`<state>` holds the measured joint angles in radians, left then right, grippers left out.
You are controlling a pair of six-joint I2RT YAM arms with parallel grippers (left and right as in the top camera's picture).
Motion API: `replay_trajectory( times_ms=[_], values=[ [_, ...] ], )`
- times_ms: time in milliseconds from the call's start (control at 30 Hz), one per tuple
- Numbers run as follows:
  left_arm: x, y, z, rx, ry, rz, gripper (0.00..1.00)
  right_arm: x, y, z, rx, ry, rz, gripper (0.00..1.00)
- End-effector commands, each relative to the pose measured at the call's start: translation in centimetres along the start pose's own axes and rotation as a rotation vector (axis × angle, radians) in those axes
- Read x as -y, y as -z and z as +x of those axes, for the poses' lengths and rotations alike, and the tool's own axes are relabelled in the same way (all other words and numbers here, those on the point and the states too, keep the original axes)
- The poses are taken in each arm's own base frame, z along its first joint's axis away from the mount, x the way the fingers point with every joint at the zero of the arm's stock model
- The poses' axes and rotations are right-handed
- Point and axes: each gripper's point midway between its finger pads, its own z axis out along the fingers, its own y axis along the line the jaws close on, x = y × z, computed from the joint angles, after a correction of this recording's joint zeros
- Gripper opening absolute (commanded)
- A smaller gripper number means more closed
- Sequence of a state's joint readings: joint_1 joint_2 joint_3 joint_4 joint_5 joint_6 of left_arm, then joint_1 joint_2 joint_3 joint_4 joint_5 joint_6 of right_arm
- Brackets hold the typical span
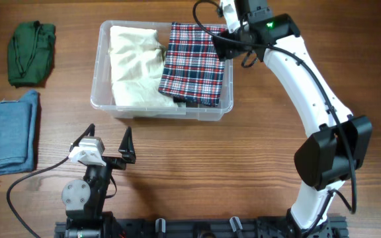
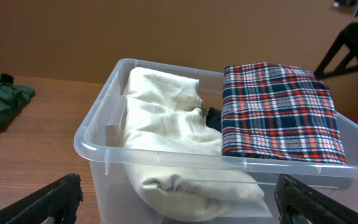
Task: Pack container
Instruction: 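Release the plaid cloth and press it flat over the black garment, then tuck the plaid cloth's edges into the bin with the right gripper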
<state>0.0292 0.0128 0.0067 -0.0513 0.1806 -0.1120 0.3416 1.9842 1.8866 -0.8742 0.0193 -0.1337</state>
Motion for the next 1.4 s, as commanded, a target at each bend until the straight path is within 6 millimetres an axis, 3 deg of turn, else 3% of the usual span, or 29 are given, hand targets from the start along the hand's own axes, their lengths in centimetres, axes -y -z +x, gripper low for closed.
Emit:
replay_trajectory(
  times_ms=[0,133,233,433,1033,1200,1367],
  values=[
    [-0.2,0.0,0.1,-0.001,0.009,-0.008,1.00,-1.3,1.0,-2.2,0.068,0.003,-0.070,0.66],
    [-0.2,0.0,0.1,-0.002,0.009,-0.008,1.00,-3.6,0.9,-2.4,0.077,0.021,-0.152,0.20],
    [-0.2,0.0,0.1,-0.002,0.009,-0.008,1.00,-4.6,0.3,-2.1,0.066,0.034,-0.163,0.10],
    [-0.2,0.0,0.1,-0.001,0.009,-0.008,1.00,-4.9,-2.4,-0.9,0.011,0.011,-0.167,0.09],
    [-0.2,0.0,0.1,-0.002,0.009,-0.008,1.00,-3.0,-12.9,1.5,-0.046,0.037,-0.029,0.09],
    [-0.2,0.0,0.1,-0.002,0.009,-0.008,1.00,-2.7,-14.6,2.9,-0.087,0.036,-0.014,0.08],
    [-0.2,0.0,0.1,-0.002,0.009,-0.008,1.00,-2.5,-14.0,2.4,-0.078,0.036,-0.006,0.10]
  ],
)
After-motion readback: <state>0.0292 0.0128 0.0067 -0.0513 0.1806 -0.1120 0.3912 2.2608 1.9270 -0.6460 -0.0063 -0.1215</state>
